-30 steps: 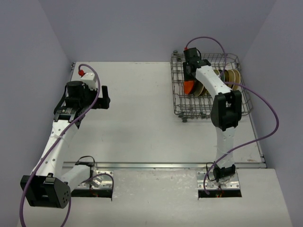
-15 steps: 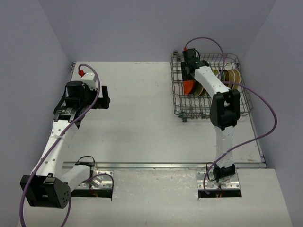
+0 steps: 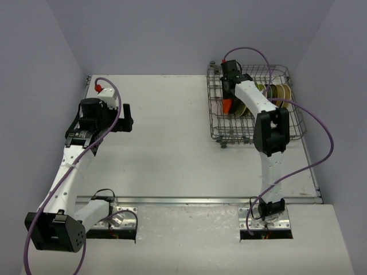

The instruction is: Unload the plates from the dish rack

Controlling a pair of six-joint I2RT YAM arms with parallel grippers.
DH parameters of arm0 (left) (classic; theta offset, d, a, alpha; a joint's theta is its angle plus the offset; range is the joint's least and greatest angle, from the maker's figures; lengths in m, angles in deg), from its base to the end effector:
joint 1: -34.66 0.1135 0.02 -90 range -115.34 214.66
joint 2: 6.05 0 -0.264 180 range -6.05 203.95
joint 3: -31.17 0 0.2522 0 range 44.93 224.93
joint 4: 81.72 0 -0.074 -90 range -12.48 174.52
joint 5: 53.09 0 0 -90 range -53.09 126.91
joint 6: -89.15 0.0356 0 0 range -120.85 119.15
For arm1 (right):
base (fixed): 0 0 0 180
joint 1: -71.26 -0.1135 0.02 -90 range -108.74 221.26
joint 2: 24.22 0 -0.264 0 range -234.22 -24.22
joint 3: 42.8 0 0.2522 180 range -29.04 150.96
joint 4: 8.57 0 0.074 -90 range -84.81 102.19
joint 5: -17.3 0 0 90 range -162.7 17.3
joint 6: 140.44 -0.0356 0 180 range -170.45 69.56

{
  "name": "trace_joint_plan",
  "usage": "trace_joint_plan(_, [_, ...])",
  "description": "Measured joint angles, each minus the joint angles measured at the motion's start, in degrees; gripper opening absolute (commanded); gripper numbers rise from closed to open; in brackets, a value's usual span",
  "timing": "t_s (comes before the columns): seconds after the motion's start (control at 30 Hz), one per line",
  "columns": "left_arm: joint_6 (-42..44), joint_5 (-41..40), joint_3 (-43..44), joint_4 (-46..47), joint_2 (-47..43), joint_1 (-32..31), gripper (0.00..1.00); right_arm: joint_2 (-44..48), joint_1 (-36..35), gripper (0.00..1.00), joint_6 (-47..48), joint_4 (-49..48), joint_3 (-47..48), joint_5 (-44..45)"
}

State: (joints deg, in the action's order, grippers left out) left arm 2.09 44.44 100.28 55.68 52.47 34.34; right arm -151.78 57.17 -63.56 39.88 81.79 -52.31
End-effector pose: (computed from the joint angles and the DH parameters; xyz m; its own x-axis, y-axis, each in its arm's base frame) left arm 0.2227 -0.0059 0.3271 -0.5234 0.0538 -0.8504 0.1437 0.9893 -0.0259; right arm 0.4877 0.1096 0.2258 -0.7424 0.0330 -0.6692 0.1551 0.9801 -0.1237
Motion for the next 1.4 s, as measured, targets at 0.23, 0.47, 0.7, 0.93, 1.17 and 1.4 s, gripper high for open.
trace_joint_plan(0.23, [0.0,-0.01,0.0,0.19,0.37,0.0,1.0,1.44,-0.64,0.11,-0.07,1.2,0.0,1.65])
trace_joint_plan(0.47, [0.0,-0.03,0.0,0.27,0.48,0.0,1.0,3.62,-1.14,0.0,0.79,2.02,0.0,3.99])
trace_joint_plan(0.7, [-0.02,-0.04,0.0,0.26,0.48,0.0,1.0,6.68,-2.16,0.0,1.47,3.29,0.25,4.11])
trace_joint_plan(0.93, [-0.2,4.98,0.92,-0.87,0.12,0.0,1.0,16.19,-3.25,0.0,1.02,3.47,1.69,-5.07])
trace_joint_plan(1.17, [-2.83,19.6,4.7,0.5,-2.6,0.0,1.0,33.6,-0.33,0.0,-6.5,-4.31,-7.86,-31.77])
trace_joint_plan(1.4, [-14.91,42.55,5.27,10.36,-0.32,-0.02,0.97,37.53,-0.44,0.0,-17.95,-16.86,-23.74,-58.58])
